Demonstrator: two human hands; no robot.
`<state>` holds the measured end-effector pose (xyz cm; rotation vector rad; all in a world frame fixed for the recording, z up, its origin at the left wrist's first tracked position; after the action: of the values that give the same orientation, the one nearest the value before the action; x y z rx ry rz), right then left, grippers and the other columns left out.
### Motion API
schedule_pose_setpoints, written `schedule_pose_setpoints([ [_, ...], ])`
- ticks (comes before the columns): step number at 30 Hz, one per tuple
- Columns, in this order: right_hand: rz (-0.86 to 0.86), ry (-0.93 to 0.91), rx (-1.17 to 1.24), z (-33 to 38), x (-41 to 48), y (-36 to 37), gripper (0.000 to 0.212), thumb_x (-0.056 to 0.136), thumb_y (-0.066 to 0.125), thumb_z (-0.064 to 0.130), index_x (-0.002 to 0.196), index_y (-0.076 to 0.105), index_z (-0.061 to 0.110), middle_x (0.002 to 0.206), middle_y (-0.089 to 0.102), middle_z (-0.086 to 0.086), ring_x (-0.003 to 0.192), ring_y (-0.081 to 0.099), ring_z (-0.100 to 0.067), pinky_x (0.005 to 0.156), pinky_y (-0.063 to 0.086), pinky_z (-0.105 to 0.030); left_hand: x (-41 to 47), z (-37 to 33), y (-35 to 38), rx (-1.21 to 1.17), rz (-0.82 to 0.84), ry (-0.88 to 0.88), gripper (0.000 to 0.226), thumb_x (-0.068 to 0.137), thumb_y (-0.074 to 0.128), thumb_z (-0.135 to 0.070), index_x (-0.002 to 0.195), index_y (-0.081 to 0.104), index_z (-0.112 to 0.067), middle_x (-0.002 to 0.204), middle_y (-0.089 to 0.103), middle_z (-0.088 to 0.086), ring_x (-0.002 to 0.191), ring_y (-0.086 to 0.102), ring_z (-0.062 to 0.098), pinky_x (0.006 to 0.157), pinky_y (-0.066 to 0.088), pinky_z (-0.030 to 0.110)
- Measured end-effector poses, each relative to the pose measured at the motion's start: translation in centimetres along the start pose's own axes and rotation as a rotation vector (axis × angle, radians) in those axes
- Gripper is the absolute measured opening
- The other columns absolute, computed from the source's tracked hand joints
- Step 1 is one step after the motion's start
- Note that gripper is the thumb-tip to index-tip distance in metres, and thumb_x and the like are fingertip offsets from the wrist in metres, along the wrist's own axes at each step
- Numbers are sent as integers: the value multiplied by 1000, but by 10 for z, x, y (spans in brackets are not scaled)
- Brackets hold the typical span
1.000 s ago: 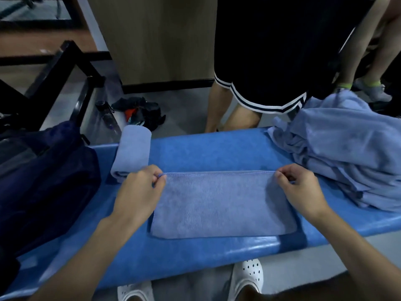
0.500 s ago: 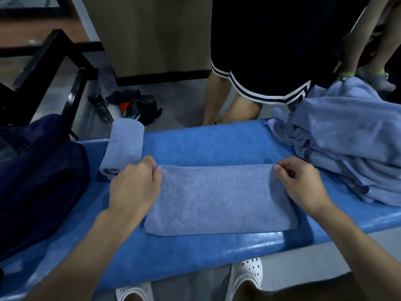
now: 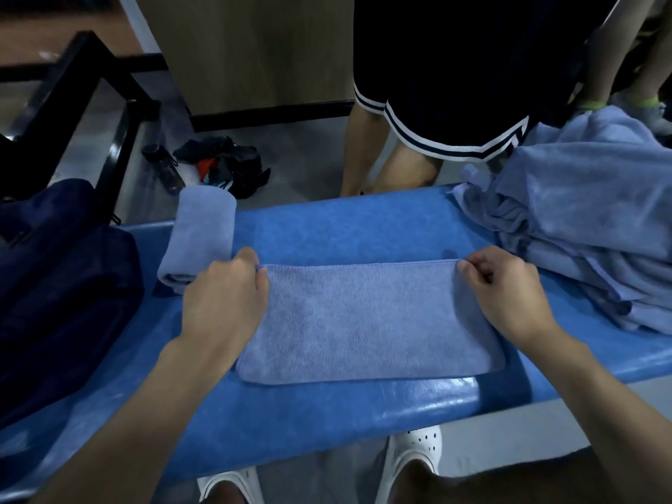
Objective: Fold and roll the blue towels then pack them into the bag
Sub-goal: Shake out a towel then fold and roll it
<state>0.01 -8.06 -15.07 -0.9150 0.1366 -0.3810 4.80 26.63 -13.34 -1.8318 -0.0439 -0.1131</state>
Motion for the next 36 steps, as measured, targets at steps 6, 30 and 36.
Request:
schedule_pose_setpoints([
  [6,-34,-43,-59,3,-4,3,25,95,53,37,102,62,15,85,64,3,85,59,-24,74,50,-42,-5,-9,-7,83,-88,72,33,97,54,-28,120,53,-5,91,64,15,66,62,39,48,43,37],
  [30,252,-452,-675,27,-58,47,69,98,0,61,152,27,28,161,21,-3,149,16,-20,119,6,-50,-54,-21,36,74,188,472,74,94,15,-61,158,21,-25,167,10,1,154,2,14,124,2,31],
  [36,278,-501,-589,40,-68,55,69,96,-1,64,154,19,32,163,13,-2,151,9,-20,119,8,-48,-44,-40,40,43,183,549,66,98,19,-52,157,28,-23,166,16,-2,153,4,12,124,-1,33],
])
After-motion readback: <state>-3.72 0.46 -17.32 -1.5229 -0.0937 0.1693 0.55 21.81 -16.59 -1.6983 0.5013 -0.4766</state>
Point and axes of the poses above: each hand's wrist, its own x-axis towards the middle knuckle, its own y-axis out of the palm, z = x × y, the point moved 6 cm from there along x, towards the middle knuckle
